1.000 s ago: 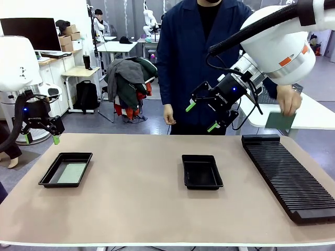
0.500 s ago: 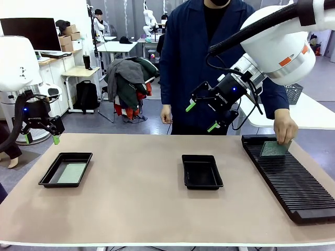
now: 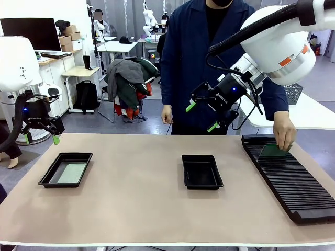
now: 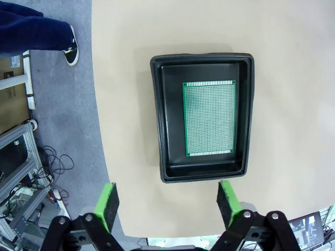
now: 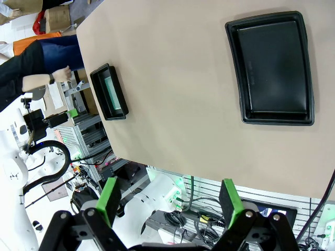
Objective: Inspect and transfer BCBs to ESD trays.
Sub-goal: Pick up the Blank PCB from the PCB Rack and place it in the right ESD tray.
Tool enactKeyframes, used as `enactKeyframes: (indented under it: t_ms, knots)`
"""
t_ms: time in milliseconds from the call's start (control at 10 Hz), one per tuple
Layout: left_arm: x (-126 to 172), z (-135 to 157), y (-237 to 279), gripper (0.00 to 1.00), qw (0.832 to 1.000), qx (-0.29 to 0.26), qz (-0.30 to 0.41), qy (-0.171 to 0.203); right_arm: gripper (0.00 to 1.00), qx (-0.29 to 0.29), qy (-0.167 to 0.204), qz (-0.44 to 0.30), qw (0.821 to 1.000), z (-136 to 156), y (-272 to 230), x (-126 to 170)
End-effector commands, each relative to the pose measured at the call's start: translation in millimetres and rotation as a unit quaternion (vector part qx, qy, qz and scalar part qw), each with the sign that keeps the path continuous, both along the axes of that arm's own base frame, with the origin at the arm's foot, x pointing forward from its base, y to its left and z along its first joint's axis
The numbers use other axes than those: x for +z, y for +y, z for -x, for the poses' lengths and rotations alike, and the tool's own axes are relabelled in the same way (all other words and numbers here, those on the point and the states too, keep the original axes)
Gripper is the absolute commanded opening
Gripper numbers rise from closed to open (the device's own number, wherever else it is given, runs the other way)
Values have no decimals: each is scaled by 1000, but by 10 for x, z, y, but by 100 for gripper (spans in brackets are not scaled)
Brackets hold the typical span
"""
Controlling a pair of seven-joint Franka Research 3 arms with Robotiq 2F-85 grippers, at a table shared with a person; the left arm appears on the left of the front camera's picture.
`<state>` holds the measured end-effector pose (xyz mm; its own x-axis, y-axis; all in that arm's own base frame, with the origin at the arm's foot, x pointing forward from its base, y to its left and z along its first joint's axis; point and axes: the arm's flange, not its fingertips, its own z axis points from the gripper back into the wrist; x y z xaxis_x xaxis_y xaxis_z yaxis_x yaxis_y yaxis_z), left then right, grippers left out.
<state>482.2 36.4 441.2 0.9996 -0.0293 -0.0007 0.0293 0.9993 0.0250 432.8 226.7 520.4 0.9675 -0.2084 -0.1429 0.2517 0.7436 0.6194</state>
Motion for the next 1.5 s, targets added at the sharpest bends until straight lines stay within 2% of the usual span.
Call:
enactKeyframes:
  t_ms: [0, 800, 1100, 1300, 1400]
  knots:
    - [-15, -13, 1, 100, 1000, 0, 0, -2, 100, -5, 0, 6, 1000, -6, 4, 5]
    - [-15, -13, 1, 100, 1000, 0, 0, -2, 100, 0, 0, 0, 1000, 0, 0, 0]
    - [-15, -13, 1, 100, 1000, 0, 0, -2, 100, 86, -61, 57, 993, 19, -500, 248]
    - [-15, -13, 1, 100, 1000, 0, 0, -2, 100, 173, -122, 94, 973, -3, -921, 613]
    - [-15, -13, 1, 100, 1000, 0, 0, -2, 100, 209, -169, 111, 957, -18, -1137, 823]
